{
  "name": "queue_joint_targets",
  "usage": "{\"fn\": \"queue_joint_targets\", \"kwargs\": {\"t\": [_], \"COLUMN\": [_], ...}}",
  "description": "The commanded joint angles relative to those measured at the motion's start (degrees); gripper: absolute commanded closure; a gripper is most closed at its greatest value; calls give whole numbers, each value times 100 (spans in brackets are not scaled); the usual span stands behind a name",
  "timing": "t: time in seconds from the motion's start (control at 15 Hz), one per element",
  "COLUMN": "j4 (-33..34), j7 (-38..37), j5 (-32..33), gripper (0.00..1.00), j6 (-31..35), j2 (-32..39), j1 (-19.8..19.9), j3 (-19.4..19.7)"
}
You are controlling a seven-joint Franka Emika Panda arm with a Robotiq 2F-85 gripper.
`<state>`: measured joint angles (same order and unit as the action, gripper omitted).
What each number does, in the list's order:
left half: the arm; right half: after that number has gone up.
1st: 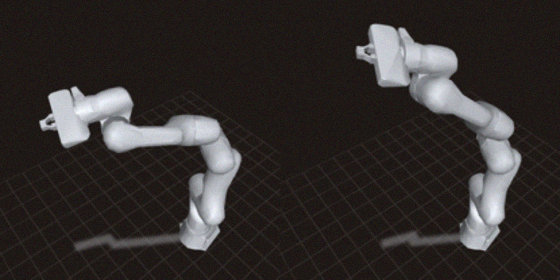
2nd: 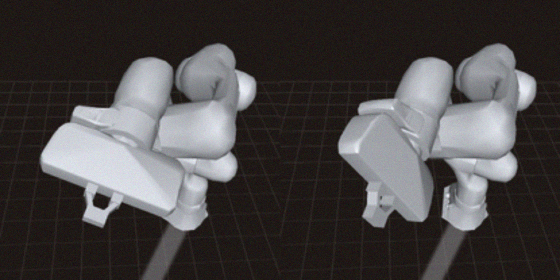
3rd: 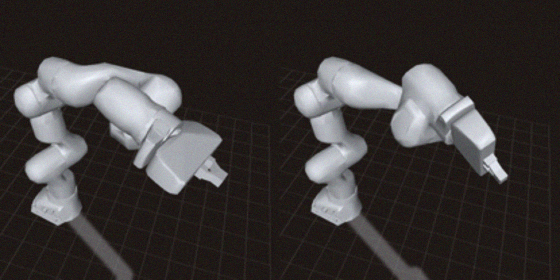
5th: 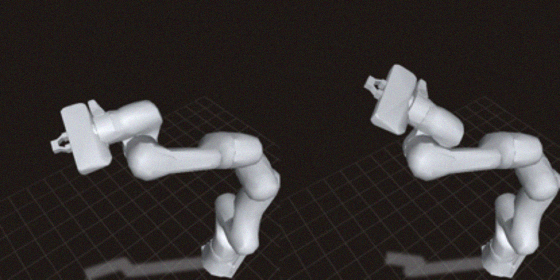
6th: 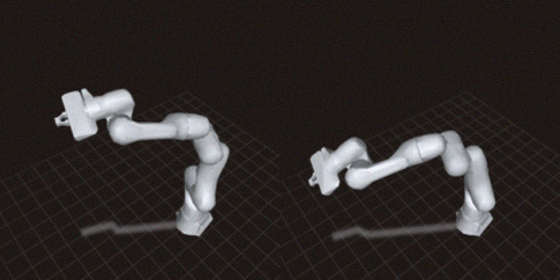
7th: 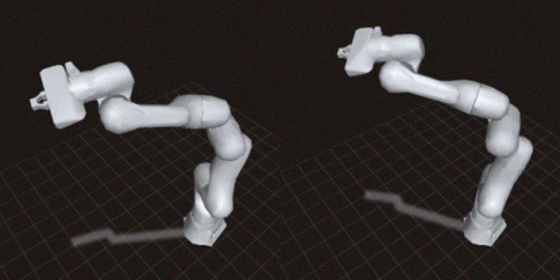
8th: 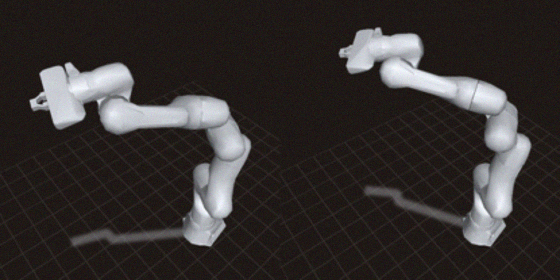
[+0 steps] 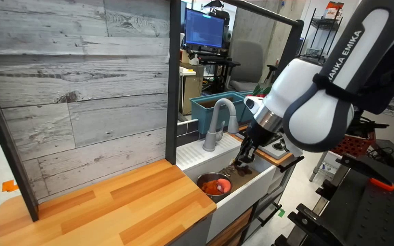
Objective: Pick the stuffed animals on the counter and the stove and put them in the pot in the sink
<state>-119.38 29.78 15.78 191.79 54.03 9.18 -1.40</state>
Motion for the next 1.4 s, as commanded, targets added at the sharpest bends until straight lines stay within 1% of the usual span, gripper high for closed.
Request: {"fn": "queue_joint_targets", "kwargs": {"t": [0.0, 0.27, 0.47, 0.67, 1.0, 1.33], "j4": [-398, -461, -369, -276, 3, 153], "j7": [-287, -359, -396, -407, -509, -589], "j5": [228, 82, -13, 65, 160, 196], "gripper": [97, 97, 97, 97, 97, 97], "j6": [960, 1562, 1936, 1881, 1606, 1503], "j2": [114, 340, 439, 404, 329, 321], "j1": [-701, -1235, -1526, -1571, -1468, -1463], "j3": [556, 879, 1086, 1081, 846, 754]}}
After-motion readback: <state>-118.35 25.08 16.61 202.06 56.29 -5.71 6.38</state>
